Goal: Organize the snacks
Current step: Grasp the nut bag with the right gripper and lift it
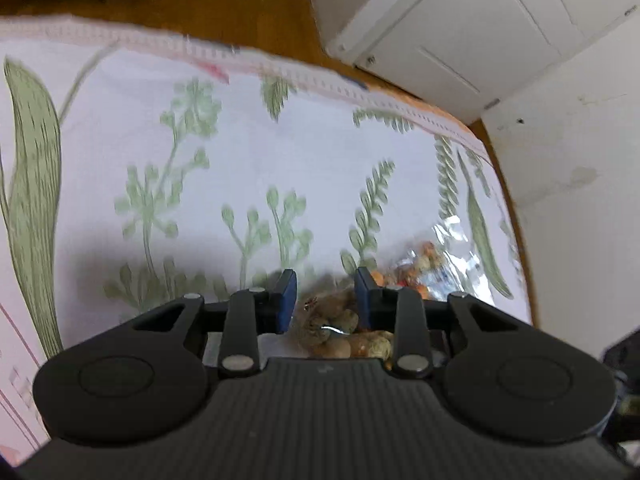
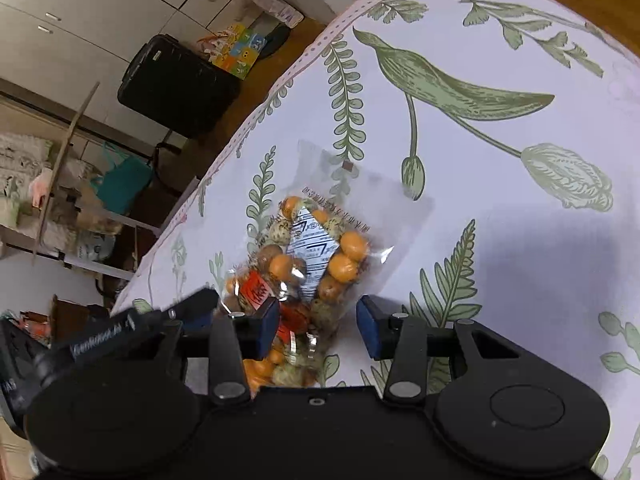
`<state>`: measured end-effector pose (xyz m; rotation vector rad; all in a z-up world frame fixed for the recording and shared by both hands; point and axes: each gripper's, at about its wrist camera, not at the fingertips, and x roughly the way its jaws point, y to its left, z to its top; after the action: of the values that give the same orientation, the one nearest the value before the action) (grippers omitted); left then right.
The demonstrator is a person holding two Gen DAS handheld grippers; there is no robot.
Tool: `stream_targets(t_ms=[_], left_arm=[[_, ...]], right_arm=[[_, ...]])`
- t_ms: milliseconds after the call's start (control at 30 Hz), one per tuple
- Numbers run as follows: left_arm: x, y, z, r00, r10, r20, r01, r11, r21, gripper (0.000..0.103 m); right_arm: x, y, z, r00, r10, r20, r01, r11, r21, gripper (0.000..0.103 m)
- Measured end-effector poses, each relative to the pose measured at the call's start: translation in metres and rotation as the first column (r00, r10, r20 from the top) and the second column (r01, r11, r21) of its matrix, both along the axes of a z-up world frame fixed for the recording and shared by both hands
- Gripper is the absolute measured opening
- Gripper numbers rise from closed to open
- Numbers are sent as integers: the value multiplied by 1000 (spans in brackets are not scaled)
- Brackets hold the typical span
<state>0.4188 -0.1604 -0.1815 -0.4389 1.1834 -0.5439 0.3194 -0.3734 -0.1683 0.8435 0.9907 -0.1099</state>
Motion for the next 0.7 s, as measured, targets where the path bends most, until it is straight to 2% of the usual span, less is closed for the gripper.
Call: stream_targets(t_ms=[100, 167, 300, 367, 433, 533, 633, 700], left_arm=[[-8, 6, -8, 994, -65, -87, 58, 995, -80, 31], [-19, 4, -10, 989, -101, -106, 93, 993, -80, 35], [-45, -9, -1, 985, -172, -22, 172, 985, -8, 37], [-56, -17, 3, 976, -219, 10, 218, 976, 27, 41], [-66, -25, 7, 962, -267, 46, 263, 961, 90, 43], [-83, -41, 13, 931, -344, 126, 318, 930, 187, 55], [-97, -50, 14, 909, -377, 179, 329, 911, 248, 61], [-100, -49, 12, 911, -365, 193, 316, 917, 242, 61]], right_arm=[[2, 6, 0, 1000, 24, -10, -25, 1000, -15, 51], [2, 11, 3, 998, 53, -17, -54, 997, -49, 53], [3, 18, 6, 996, 88, -30, -91, 991, -100, 57], [4, 21, 7, 993, 111, -37, -115, 988, -108, 69], [5, 25, 7, 987, 150, -55, -155, 983, -100, 75], [7, 37, 9, 975, 207, -85, -218, 962, -163, 78], [9, 42, 8, 968, 236, -90, -249, 952, -177, 86], [10, 44, 7, 964, 250, -87, -262, 949, -176, 90]])
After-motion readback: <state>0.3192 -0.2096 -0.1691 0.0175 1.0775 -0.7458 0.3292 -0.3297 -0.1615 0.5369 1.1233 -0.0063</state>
